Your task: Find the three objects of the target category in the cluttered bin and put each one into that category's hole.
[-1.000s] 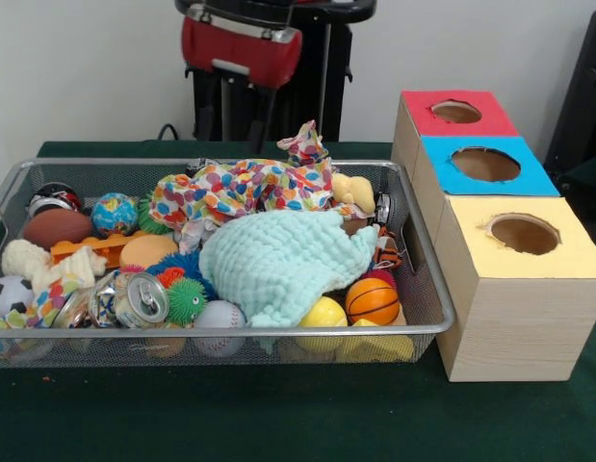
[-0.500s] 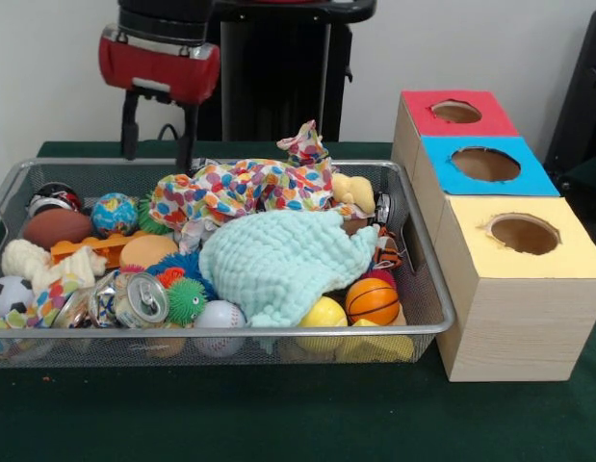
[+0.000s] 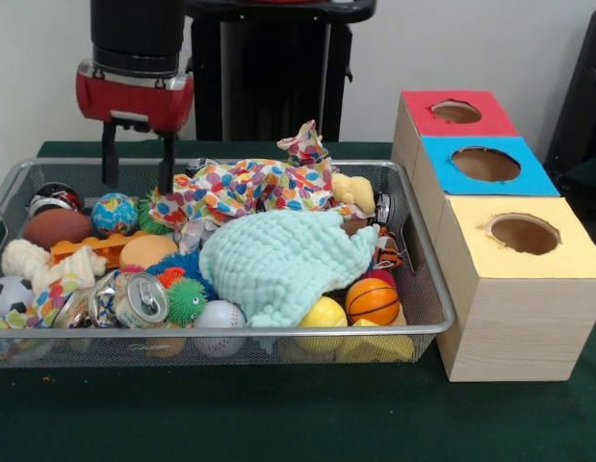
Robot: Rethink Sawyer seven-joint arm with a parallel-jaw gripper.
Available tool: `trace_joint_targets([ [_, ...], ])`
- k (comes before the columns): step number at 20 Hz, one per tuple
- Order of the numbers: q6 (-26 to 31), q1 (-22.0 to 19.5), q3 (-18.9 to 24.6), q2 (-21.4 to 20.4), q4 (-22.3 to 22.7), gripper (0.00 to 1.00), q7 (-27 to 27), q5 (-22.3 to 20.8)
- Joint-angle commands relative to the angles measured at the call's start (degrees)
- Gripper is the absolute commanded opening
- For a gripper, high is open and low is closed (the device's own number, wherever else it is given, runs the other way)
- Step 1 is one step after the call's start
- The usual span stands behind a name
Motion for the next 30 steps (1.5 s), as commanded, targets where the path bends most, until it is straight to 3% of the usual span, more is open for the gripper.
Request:
trace_joint_targets([
  [1, -0.1, -2.3, 8.1, 5.3, -3.1, 1.0, -18.7, -6.4],
  [10, -1.1, -6.1, 11.6, 10.9, -6.5, 1.0, -21.5, -12.7],
  [20, 3.5, -12.0, 17.5, 12.8, -9.6, 1.0, -31.6, -14.8],
  [30, 2.3, -14.3, 17.2, 15.6, -11.7, 1.0, -35.2, -17.3],
])
